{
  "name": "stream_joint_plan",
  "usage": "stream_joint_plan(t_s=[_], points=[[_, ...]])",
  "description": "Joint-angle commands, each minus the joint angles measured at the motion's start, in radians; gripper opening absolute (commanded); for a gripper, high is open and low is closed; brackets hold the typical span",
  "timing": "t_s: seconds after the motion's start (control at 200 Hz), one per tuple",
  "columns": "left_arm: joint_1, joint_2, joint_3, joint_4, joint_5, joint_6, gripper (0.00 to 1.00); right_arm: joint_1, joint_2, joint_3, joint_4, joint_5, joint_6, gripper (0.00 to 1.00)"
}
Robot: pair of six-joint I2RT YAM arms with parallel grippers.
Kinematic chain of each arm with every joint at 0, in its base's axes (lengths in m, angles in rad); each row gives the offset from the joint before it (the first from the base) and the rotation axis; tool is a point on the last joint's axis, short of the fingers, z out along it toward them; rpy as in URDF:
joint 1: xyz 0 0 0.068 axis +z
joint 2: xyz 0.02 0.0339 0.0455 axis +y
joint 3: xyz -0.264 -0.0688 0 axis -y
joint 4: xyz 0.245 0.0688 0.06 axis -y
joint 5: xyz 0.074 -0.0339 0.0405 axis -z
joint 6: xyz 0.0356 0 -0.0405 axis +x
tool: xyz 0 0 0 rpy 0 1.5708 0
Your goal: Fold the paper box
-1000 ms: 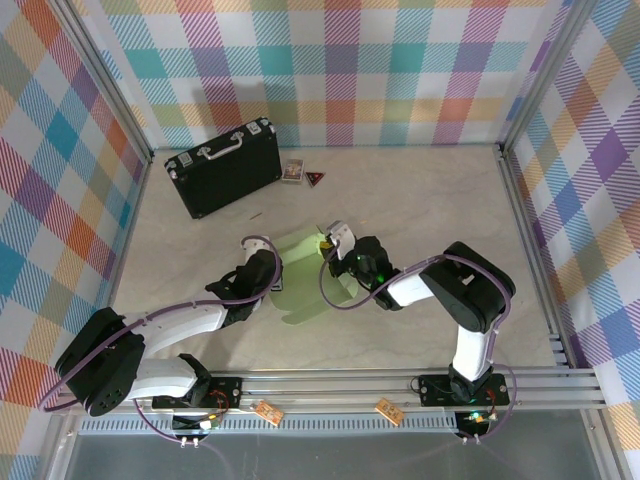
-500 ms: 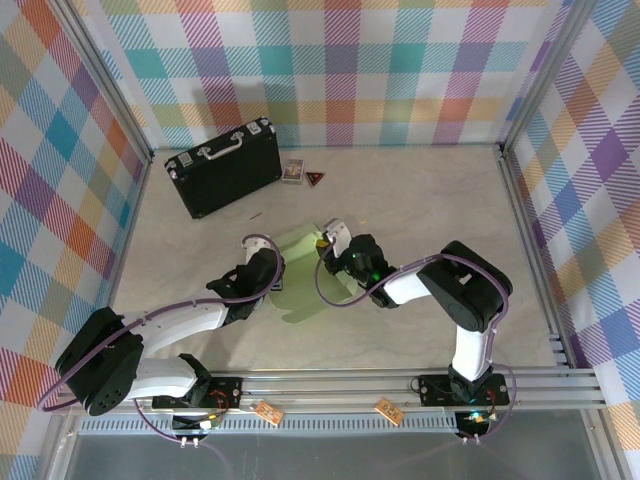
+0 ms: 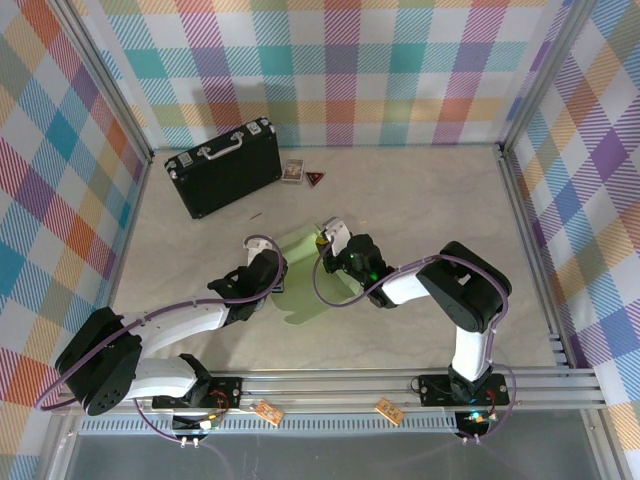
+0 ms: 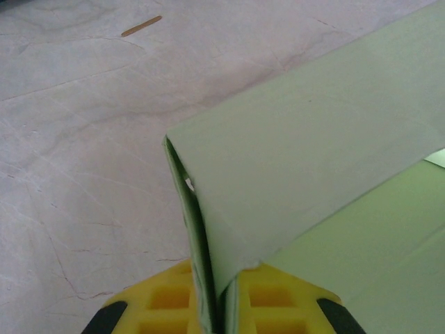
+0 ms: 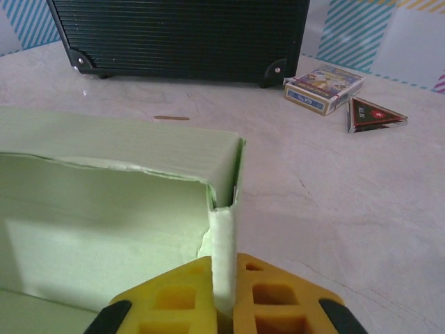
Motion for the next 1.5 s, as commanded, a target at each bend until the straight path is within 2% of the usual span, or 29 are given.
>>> stream_joint_plan(t_s=[0.0,0.11,0.17,0.29,0.365,0.445,0.535,0.995,1.075,1.16,1.285,1.49], points=[[-0.033,-0.02,0.027,-0.018,0.088,0.029,0.0,0.019,0.001,0.048,0.05,-0.003,0.0,0.0],[-0.036,-0.016,0.032,-0.022,0.087,0.029,0.0,0.02,-0.002,0.069,0.015,0.002,-0.006,0.0],[-0.036,-0.014,0.035,-0.027,0.088,0.031,0.0,0.019,-0.006,0.066,0.029,-0.008,-0.006,0.23],[-0.039,-0.019,0.038,-0.035,0.088,0.033,0.0,0.02,-0.014,0.063,0.033,-0.003,-0.009,0.25],[-0.041,-0.023,0.038,-0.04,0.088,0.033,0.0,0.021,-0.023,0.069,0.01,-0.014,-0.027,0.24],[-0.043,-0.026,0.039,-0.054,0.074,0.032,0.0,0.021,-0.032,0.07,-0.015,-0.016,-0.04,0.13],[-0.044,-0.034,0.035,-0.059,0.068,0.033,0.0,0.021,-0.027,0.045,0.032,0.013,-0.044,0.0],[-0.044,-0.066,0.043,-0.06,0.082,0.029,0.0,0.021,-0.039,0.064,-0.051,0.065,0.002,0.0],[-0.045,-0.072,0.047,-0.063,0.07,0.031,0.0,0.022,-0.059,0.079,-0.128,0.111,0.031,0.0],[-0.044,-0.078,0.047,-0.07,0.045,0.028,0.0,0.038,-0.07,0.121,-0.267,0.239,0.046,0.0],[-0.044,-0.075,0.05,-0.072,0.039,0.023,0.0,0.041,-0.069,0.125,-0.299,0.335,0.109,0.0],[-0.046,-0.075,0.053,-0.071,0.035,0.02,0.0,0.041,-0.046,0.151,-0.319,0.27,0.096,0.0]])
